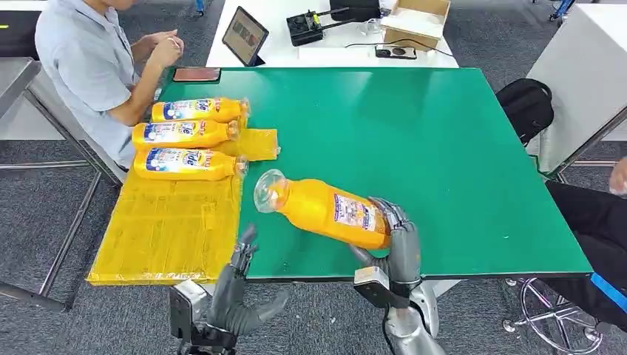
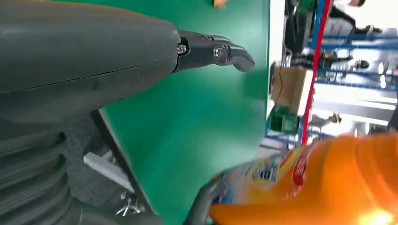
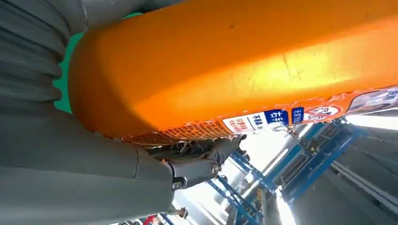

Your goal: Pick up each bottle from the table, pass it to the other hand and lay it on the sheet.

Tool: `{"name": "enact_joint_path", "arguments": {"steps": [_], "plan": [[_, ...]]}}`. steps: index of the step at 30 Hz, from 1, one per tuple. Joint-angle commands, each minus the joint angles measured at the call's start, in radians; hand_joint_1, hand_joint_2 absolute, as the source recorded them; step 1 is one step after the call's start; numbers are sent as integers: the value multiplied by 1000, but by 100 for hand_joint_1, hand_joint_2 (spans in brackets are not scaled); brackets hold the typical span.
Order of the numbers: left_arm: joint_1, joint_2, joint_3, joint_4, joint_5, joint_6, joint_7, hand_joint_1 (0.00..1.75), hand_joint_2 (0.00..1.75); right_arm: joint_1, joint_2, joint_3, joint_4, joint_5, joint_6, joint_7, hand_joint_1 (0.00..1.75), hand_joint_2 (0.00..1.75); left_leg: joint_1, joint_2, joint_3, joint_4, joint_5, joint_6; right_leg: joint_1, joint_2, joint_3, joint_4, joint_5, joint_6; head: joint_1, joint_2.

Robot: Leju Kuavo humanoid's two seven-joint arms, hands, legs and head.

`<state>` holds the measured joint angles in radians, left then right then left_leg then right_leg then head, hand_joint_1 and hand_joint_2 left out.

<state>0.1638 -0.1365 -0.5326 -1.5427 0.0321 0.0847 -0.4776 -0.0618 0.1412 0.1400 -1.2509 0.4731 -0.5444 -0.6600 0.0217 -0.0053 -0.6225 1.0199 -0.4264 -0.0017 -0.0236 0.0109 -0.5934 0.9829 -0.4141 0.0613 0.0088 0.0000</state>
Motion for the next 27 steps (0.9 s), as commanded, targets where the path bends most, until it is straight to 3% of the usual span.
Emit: {"name": "enact_joint_path", "arguments": {"steps": [1,5,6,9,11,13,27], "plan": [[-91,34,-66,64,-3,17,94,0,175,-12,41,246,140,8,-76,-38,162,175,1,1,5,-1,-1,1,1,0,4,-1,-1,-3,0,0],[-102,22,-60,55,-13,13,88,0,175,-25,53,326,221,-16,-82,-38,166,175,1,3,4,-1,-1,0,1,2,3,-1,0,-3,0,0],[-101,29,-62,46,47,-34,111,0,175,-37,35,397,231,-39,-109,-38,166,175,1,3,7,-3,-2,1,2,2,6,-2,-1,-4,0,0],[-115,20,-53,49,89,-66,88,0,175,-35,29,411,225,109,-154,-38,175,175,1,1,7,-2,-2,1,2,-1,6,-2,-1,-4,0,0],[-125,9,-41,39,87,-57,81,0,175,-48,20,470,239,13,-154,-38,173,175,1,1,5,-2,-1,2,1,0,5,-2,-1,-3,0,0],[-129,-1,-23,22,93,-48,68,0,175,-46,29,472,253,47,-154,-38,175,175,1,1,4,-1,-1,1,1,-1,4,-1,-1,-3,0,0],[-96,-38,70,-48,240,-20,38,0,175,-39,22,545,339,-110,-154,-38,175,175,1,-1,3,-1,-1,1,1,-3,2,-1,-1,-3,0,0]]}}
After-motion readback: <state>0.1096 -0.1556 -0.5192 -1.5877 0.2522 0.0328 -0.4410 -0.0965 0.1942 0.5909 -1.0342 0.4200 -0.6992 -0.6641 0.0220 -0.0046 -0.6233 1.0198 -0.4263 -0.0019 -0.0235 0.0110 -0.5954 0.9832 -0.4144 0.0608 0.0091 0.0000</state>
